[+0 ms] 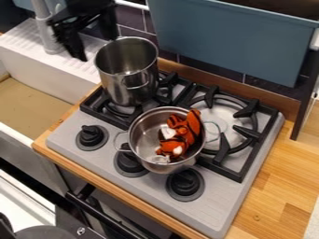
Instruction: Moved the silver pot to the right burner
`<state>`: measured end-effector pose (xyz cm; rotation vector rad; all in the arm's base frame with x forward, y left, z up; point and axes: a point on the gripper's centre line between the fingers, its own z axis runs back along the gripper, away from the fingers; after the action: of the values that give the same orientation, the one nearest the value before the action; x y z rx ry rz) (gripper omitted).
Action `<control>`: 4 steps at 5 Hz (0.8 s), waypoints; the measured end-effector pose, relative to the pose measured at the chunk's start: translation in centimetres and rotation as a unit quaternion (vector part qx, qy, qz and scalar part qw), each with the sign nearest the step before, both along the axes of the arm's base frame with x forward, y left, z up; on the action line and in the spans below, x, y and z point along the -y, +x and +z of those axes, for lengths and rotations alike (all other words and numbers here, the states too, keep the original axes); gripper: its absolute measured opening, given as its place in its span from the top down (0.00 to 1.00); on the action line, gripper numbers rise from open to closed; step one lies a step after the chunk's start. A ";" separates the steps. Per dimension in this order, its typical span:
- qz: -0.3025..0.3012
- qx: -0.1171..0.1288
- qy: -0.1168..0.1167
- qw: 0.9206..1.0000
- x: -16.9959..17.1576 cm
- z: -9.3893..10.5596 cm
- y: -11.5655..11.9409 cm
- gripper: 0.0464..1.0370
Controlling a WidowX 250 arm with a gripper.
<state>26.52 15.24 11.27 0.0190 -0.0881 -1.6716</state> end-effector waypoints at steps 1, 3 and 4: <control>-0.029 0.004 0.012 1.000 -0.4 -1.2 -0.6 0.04; -0.053 0.016 0.009 0.998 0.5 -4.2 -1.7 0.04; -0.074 0.021 0.012 0.997 0.1 -3.3 -0.9 0.08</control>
<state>25.61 15.17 8.01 0.0687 -0.1032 -1.8207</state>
